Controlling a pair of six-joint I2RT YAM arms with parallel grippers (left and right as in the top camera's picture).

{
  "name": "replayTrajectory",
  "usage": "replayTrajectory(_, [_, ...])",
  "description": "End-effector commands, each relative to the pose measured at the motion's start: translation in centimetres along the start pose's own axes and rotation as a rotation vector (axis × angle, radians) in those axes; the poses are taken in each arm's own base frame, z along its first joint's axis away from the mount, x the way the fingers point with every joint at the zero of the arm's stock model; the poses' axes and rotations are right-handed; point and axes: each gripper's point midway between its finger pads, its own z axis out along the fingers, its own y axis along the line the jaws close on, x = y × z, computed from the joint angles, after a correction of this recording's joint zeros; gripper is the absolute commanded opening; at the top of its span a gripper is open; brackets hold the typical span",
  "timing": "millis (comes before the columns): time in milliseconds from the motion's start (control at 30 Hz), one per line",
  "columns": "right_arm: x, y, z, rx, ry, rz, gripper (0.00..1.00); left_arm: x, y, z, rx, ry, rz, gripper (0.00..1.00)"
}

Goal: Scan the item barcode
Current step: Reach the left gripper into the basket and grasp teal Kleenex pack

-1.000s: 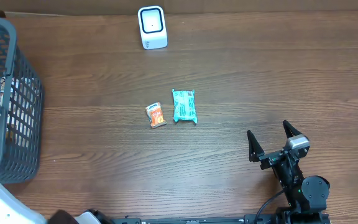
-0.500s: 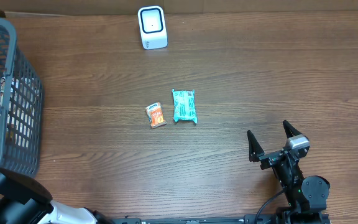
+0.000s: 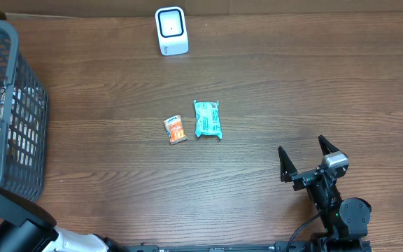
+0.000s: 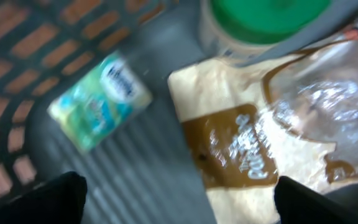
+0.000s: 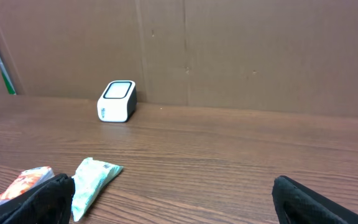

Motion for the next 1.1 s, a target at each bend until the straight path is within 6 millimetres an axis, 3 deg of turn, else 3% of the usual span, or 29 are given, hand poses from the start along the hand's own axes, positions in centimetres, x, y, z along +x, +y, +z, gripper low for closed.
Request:
replayTrajectory(0, [0.2, -0.1, 0.0, 0.007, -0.006, -0.003, 1.00, -0.4, -0.7, 0.4, 0.034, -0.034, 0.173, 0.99])
replayTrajectory(233, [0.1, -0.1, 0.0, 0.007, -0.006, -0.003, 1.00, -1.8, -0.9, 0.3, 0.034, -0.091, 0.185, 1.00])
replayTrajectory(333, [0.2, -0.1, 0.0, 0.007, -0.005, -0.003, 1.00, -2.0, -0.5, 0.3, 0.007, -0.097, 0.290, 0.99])
replayTrajectory(567, [0.1, -0.1, 0.0, 0.007, -0.006, -0.003, 1.00, -1.9, 3.2, 0.4, -0.210, -0.070, 0.407, 0.98])
replayTrajectory(833, [0.1, -0.1, 0.0, 0.007, -0.006, -0.003, 1.00, -1.1, 3.9, 1.6, -0.249, -0.057, 0.465, 0.96])
replayTrajectory(1000, [0.1, -0.1, 0.0, 0.007, -0.006, -0.003, 1.00, -0.6, 3.9, 2.9, -0.248, -0.028, 0.505, 0.88])
replayTrajectory(1067, [0.1, -0.1, 0.0, 0.007, -0.006, -0.003, 1.00, -0.2, 3.9, 3.7, -0.246, -0.008, 0.509, 0.78])
